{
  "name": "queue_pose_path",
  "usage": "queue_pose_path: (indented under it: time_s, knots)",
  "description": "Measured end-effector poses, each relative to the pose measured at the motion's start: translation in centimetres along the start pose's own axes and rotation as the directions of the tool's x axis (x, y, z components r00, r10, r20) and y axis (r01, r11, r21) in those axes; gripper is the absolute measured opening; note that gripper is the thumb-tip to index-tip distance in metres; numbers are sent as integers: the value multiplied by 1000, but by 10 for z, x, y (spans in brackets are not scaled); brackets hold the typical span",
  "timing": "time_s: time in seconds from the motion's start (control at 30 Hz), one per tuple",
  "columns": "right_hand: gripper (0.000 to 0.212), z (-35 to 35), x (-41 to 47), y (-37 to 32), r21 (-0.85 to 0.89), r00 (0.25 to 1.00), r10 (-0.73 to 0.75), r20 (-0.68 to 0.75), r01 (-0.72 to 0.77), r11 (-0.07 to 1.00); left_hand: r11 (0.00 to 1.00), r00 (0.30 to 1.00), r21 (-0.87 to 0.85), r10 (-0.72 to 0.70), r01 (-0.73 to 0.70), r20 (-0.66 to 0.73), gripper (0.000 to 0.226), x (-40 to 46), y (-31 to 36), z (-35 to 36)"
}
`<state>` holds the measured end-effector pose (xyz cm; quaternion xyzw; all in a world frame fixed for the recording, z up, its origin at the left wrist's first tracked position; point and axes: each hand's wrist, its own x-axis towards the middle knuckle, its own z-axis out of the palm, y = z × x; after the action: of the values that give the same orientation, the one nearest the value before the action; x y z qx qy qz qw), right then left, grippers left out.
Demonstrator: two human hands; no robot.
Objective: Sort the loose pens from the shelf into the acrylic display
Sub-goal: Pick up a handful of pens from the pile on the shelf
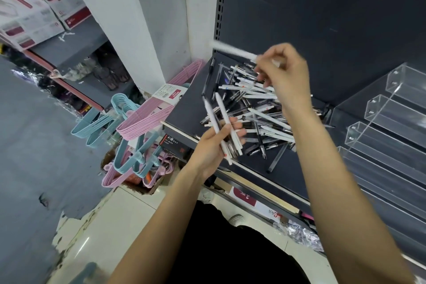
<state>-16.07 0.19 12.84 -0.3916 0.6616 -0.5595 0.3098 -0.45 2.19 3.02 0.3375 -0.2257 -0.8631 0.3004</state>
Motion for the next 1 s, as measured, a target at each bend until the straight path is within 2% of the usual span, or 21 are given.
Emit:
queue_pose_path:
  time_s: [0.07,0.13,0.2,0.33,0.43,0.53,0.6,0.67,0.73,0.8,0.87,0.93,1.0]
  knots:
    - [17,3,-23,17,-88,1000,8,-17,-10,996,990,998,-130,51,-54,-29,25,4,4,3]
    - [13,9,-45,38,-194,999,18,-35,-25,981,977,994,-188,91,-102,-62,26,7,8,7]
    - [7,16,-62,54,-288,999,-16,-50,1,958,970,990,-208,113,-128,-84,28,9,10,10]
    - [9,27,-83,69,-451,989,-135,-59,94,888,966,986,-205,139,-154,-88,30,14,9,14]
    - [7,28,-84,74,-453,987,-161,-7,141,881,950,990,-281,122,-139,-76,31,17,6,15]
    - [8,22,-83,75,-438,992,-98,78,122,890,948,989,-289,116,-136,-87,26,18,4,13]
    - [12,14,-79,68,-454,993,-77,93,111,884,967,987,-213,122,-142,-108,23,16,3,11]
    - [12,9,-68,54,-453,984,-139,115,176,874,992,982,0,127,-128,-138,24,12,-1,9]
    - [16,13,-50,38,-474,956,-188,225,276,836,976,985,193,125,-99,-123,29,8,-7,7]
    - [22,23,-26,29,-510,920,-124,372,314,801,969,992,235,94,-72,-83,31,4,-11,10]
    - [23,29,-7,23,-537,868,1,496,306,786,973,997,223,68,-59,-35,28,0,-11,13]
    - [18,29,5,18,-479,789,65,611,303,824,977,998,202,62,-62,9,24,-3,-10,14]
    - [11,28,12,13,-404,759,72,648,262,876,977,997,202,68,-73,32,24,-6,-10,14]
